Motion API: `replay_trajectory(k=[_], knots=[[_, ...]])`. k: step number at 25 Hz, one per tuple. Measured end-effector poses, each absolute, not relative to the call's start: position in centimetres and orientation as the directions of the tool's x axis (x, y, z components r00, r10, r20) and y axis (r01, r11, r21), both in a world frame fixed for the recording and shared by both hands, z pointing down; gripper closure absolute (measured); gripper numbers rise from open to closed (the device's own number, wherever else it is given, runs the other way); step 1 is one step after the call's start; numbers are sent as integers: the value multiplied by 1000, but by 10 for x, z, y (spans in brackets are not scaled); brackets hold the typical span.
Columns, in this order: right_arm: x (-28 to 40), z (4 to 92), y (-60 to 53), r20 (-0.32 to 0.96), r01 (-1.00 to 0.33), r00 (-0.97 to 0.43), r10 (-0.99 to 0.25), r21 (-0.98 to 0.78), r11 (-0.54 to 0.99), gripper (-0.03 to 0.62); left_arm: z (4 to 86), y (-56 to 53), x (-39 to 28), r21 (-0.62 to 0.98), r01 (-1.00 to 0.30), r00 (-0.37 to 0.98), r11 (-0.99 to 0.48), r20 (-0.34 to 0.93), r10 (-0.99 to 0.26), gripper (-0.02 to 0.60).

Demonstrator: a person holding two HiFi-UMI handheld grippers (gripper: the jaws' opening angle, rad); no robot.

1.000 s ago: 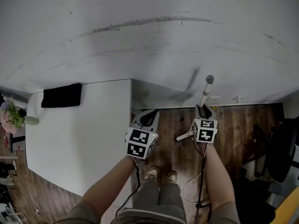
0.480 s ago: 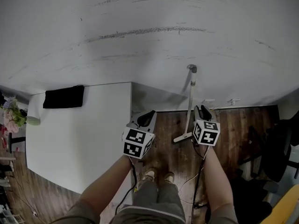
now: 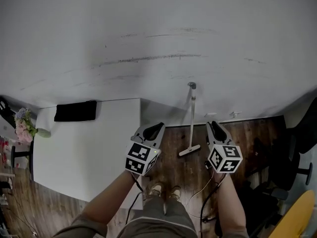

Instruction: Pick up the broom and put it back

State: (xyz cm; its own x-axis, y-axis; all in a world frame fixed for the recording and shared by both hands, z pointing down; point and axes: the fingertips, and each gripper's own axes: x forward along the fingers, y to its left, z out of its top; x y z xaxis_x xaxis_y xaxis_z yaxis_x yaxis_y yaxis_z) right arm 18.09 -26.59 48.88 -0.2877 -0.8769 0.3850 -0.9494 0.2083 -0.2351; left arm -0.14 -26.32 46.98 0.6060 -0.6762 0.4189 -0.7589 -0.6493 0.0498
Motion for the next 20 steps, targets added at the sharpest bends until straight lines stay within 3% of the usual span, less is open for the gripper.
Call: replay_trajectory(k=[10,20], knots=[[169,344,-171,193,-923,-363,-912,-207,323,516,359,-202,10,-135,-676,668,-724,303,-680,565],[150,253,-82,66,-886,-433,-899,-212,412,525,286,-139,-10,-121,-670,707,-733,197,-679,565]])
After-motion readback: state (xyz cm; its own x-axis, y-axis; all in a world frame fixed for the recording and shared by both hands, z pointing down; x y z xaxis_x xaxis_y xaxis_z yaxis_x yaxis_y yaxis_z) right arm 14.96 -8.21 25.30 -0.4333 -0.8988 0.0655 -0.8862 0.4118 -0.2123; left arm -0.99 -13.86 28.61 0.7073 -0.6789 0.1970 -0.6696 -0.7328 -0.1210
